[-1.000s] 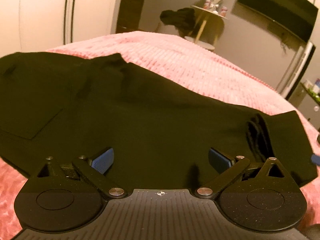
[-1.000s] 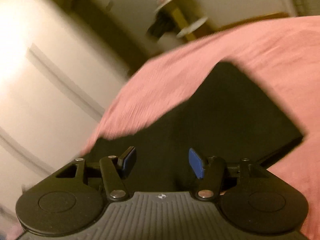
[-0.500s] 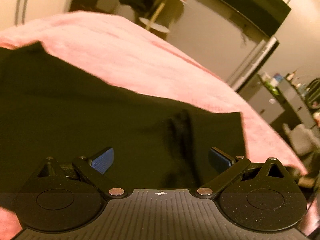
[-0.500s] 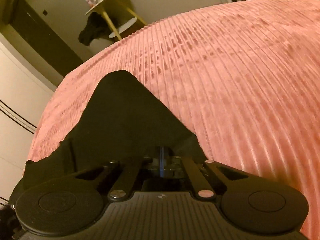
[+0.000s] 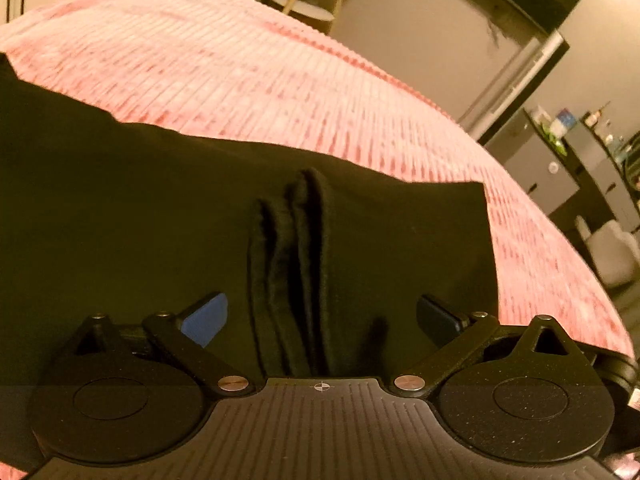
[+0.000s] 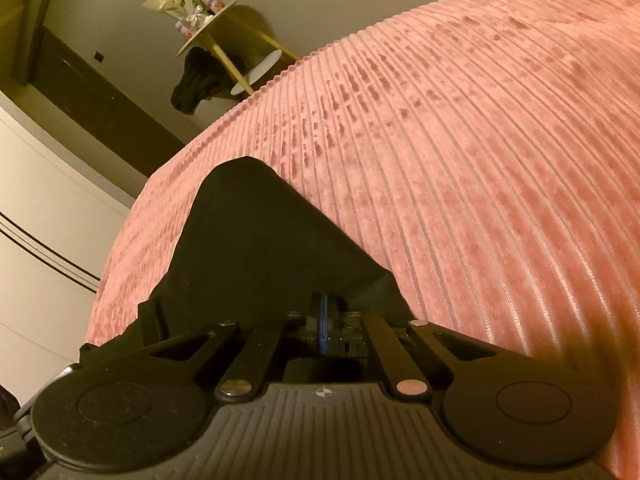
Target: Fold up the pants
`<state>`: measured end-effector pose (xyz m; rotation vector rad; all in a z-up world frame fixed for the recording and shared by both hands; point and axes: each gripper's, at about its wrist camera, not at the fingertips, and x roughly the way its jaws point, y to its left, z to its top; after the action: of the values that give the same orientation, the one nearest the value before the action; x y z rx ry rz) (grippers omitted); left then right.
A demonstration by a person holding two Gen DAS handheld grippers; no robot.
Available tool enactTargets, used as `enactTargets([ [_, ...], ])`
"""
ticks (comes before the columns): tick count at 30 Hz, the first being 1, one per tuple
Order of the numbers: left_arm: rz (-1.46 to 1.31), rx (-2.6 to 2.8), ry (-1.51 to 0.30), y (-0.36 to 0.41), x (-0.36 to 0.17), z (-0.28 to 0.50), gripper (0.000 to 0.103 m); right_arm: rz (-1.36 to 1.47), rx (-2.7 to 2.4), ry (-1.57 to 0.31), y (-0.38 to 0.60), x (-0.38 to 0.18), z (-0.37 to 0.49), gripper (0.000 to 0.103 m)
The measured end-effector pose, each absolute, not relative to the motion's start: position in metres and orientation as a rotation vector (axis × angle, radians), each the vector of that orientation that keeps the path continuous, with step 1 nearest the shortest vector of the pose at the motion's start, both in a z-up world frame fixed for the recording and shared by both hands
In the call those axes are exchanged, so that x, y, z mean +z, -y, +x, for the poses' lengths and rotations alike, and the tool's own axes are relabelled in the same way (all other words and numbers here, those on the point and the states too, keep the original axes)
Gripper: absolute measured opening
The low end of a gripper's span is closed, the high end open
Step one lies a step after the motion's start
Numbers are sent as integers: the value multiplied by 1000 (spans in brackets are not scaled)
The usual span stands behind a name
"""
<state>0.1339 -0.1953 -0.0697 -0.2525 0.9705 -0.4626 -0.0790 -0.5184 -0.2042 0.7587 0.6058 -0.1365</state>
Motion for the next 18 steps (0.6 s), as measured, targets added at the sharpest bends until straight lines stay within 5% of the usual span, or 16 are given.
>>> enactTargets([
  [5, -246, -449, -983, 198, -66, 132, 79, 799, -131, -592, 521, -207, -83, 0],
  [12, -308, -425, -1018, 180, -67, 139, 37, 782, -140, -593, 518, -204, -83, 0],
  [18, -400, -472, -1047, 162, -72, 144, 42, 807, -137, -584, 520, -206, -84, 0],
])
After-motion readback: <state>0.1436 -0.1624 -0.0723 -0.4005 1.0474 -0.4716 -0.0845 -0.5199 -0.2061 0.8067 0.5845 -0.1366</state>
